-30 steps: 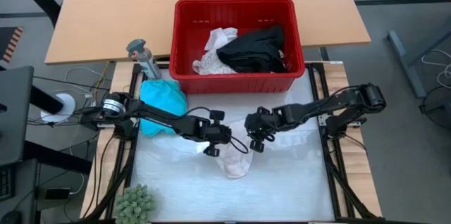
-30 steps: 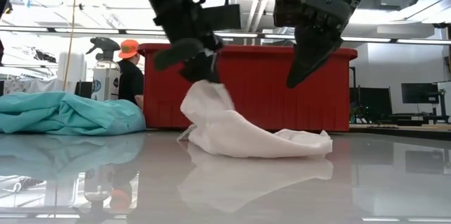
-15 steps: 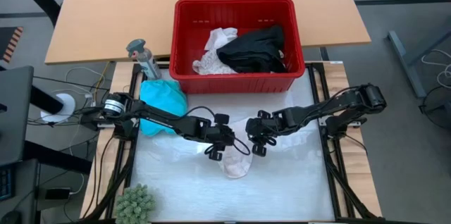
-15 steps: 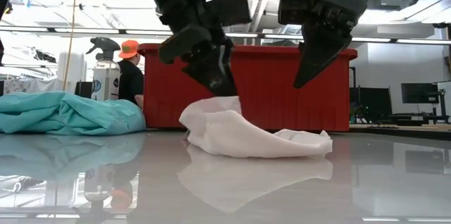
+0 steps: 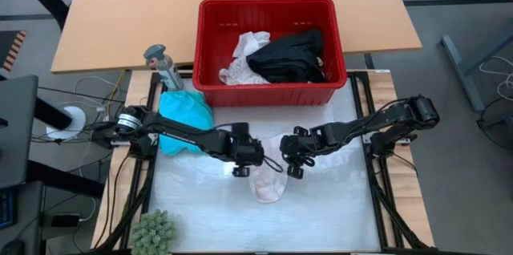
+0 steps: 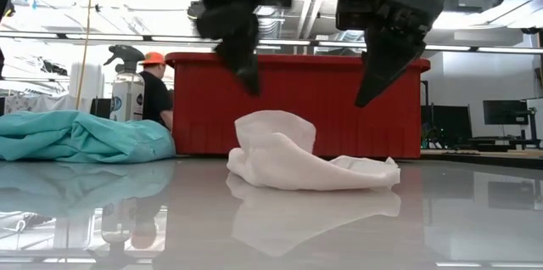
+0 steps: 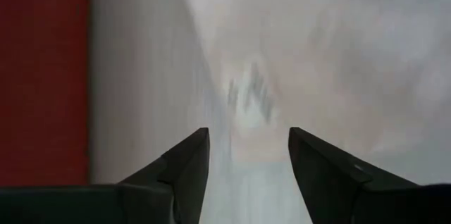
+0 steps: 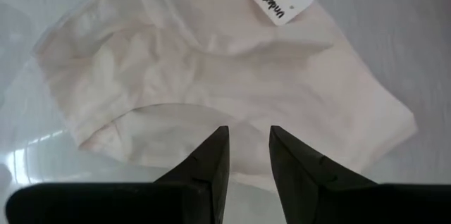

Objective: Fold laundry
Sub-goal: Fold the white underwear

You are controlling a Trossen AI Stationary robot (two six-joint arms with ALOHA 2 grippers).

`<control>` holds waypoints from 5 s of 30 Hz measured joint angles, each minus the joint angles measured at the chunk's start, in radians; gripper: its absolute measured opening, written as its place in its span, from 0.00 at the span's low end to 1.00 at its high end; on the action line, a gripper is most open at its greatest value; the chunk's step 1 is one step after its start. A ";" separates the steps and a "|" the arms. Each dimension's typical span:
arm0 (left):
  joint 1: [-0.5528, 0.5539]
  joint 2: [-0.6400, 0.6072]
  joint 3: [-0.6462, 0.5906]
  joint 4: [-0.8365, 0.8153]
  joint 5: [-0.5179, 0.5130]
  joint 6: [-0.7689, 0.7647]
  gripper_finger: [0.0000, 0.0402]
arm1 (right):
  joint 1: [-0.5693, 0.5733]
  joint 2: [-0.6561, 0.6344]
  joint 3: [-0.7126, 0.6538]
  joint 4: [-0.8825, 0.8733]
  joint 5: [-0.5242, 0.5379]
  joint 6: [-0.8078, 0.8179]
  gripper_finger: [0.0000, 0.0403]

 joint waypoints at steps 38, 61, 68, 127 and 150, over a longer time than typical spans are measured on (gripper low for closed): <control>-0.186 -0.013 -0.073 0.166 -0.190 -0.196 0.24 | 0.087 0.019 0.000 0.183 0.000 -0.391 0.32; -0.274 -0.013 -0.074 0.150 -0.191 -0.273 0.23 | 0.081 0.238 0.047 0.320 0.134 -0.603 0.47; -0.275 -0.013 -0.074 0.151 -0.192 -0.286 0.23 | 0.086 0.230 0.047 0.314 0.131 -0.608 0.25; -0.217 -0.008 -0.368 0.815 -0.065 -0.246 0.23 | 0.096 0.090 0.046 0.100 0.026 -0.495 0.22; -0.234 0.057 -0.364 0.916 -0.113 -0.297 0.00 | 0.085 0.090 0.046 0.060 0.027 -0.478 0.22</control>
